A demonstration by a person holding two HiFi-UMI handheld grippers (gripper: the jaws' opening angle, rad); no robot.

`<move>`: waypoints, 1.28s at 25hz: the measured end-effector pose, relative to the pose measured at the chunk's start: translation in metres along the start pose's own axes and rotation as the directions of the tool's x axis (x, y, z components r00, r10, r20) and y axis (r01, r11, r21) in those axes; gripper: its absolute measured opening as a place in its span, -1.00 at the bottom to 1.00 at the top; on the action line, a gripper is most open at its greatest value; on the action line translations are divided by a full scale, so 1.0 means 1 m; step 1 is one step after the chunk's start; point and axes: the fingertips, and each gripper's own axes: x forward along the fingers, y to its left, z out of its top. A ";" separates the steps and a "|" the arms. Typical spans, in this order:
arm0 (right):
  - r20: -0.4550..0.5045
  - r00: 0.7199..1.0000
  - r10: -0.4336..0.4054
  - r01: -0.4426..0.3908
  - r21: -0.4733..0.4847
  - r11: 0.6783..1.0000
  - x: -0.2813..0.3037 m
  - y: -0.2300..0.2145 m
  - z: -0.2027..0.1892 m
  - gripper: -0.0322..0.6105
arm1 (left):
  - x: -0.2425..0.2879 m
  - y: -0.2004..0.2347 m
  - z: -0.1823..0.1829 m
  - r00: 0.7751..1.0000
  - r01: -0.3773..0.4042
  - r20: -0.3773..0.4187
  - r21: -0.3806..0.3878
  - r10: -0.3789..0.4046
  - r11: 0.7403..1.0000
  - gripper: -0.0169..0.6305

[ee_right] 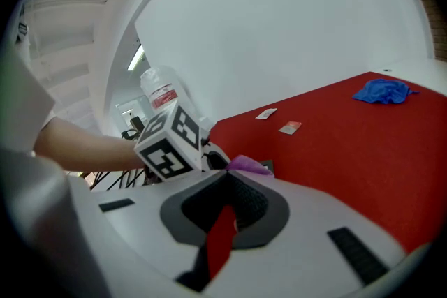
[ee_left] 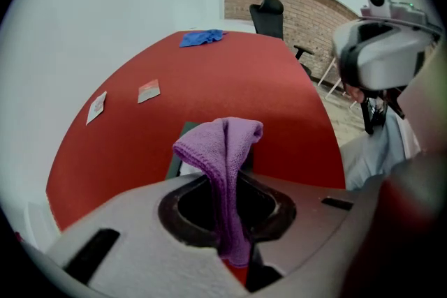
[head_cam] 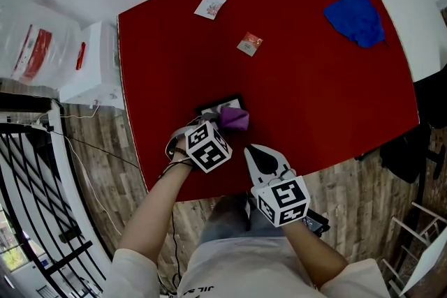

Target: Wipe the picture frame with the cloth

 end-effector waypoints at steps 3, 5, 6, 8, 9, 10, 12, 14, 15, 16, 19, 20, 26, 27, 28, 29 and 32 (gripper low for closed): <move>-0.002 1.000 -0.008 0.008 0.003 1.000 -0.003 -0.003 -0.001 -0.89 | 0.005 0.027 0.014 1.000 -0.030 -0.004 -0.004 0.030 1.000 -0.77; -0.003 1.000 -0.014 0.014 0.006 1.000 -0.005 -0.006 -0.002 -0.89 | 0.007 0.045 0.025 0.999 -0.049 0.001 -0.018 0.049 0.999 -0.77; -0.003 1.000 -0.018 0.018 0.009 1.000 -0.005 -0.008 -0.002 -0.89 | 0.008 0.053 0.030 0.999 -0.053 0.001 -0.020 0.054 0.998 -0.77; -0.001 1.000 -0.026 0.026 0.017 1.000 -0.006 -0.012 -0.002 -0.89 | 0.009 0.064 0.039 0.998 -0.057 0.001 -0.017 0.057 0.998 -0.77; 0.000 1.000 -0.030 0.030 0.020 0.999 -0.007 -0.013 -0.001 -0.89 | 0.009 0.068 0.043 0.998 -0.060 0.002 -0.015 0.060 0.998 -0.77; 0.001 0.999 -0.033 0.033 0.023 0.999 -0.007 -0.015 -0.001 -0.89 | 0.009 0.071 0.046 0.998 -0.064 0.003 -0.013 0.064 0.998 -0.77; 0.006 0.999 -0.037 0.036 0.028 0.999 -0.008 -0.017 0.001 -0.89 | 0.009 0.073 0.052 0.997 -0.078 0.005 -0.001 0.078 0.997 -0.77; 0.009 0.999 -0.039 0.039 0.031 0.999 -0.009 -0.019 0.001 -0.89 | 0.016 0.061 0.053 0.999 -0.054 -0.003 0.009 0.054 0.998 -0.77; 0.009 0.999 -0.040 0.040 0.031 0.999 -0.009 -0.019 0.001 -0.89 | 0.020 0.050 0.051 1.000 -0.030 -0.009 0.013 0.030 0.999 -0.77; 0.009 0.999 -0.040 0.040 0.031 0.999 -0.009 -0.020 0.001 -0.89 | 0.023 0.039 0.048 1.000 -0.010 -0.013 0.019 0.010 1.000 -0.77; 0.010 0.999 -0.040 0.039 0.036 0.999 -0.010 -0.020 -0.001 -0.89 | 0.027 0.011 0.038 1.000 0.021 -0.025 0.053 -0.020 0.998 -0.77; 0.012 0.999 -0.040 0.039 0.039 0.998 -0.010 -0.020 -0.002 -0.89 | 0.026 0.003 0.035 0.999 0.026 -0.028 0.062 -0.025 0.998 -0.78; 0.019 0.999 -0.026 0.025 0.043 0.999 -0.010 -0.014 -0.005 -0.89 | 0.019 -0.035 0.015 0.997 0.061 -0.051 0.079 -0.057 0.995 -0.77; 0.018 1.000 -0.024 0.024 0.043 0.999 -0.011 -0.012 -0.006 -0.89 | 0.018 -0.040 0.013 0.997 0.062 -0.049 0.075 -0.059 0.995 -0.77; 0.017 1.000 -0.023 0.022 0.043 0.999 -0.012 -0.010 -0.007 -0.89 | 0.016 -0.044 0.011 0.997 0.066 -0.047 0.067 -0.063 0.996 -0.78; 0.016 1.000 -0.021 0.020 0.044 0.999 -0.012 -0.008 -0.008 -0.89 | 0.015 -0.047 0.010 0.997 0.071 -0.046 0.059 -0.068 0.996 -0.78; 0.012 1.000 -0.019 0.019 0.047 0.999 -0.013 -0.007 -0.010 -0.89 | 0.013 -0.049 0.009 0.996 0.069 -0.055 0.059 -0.066 0.996 -0.77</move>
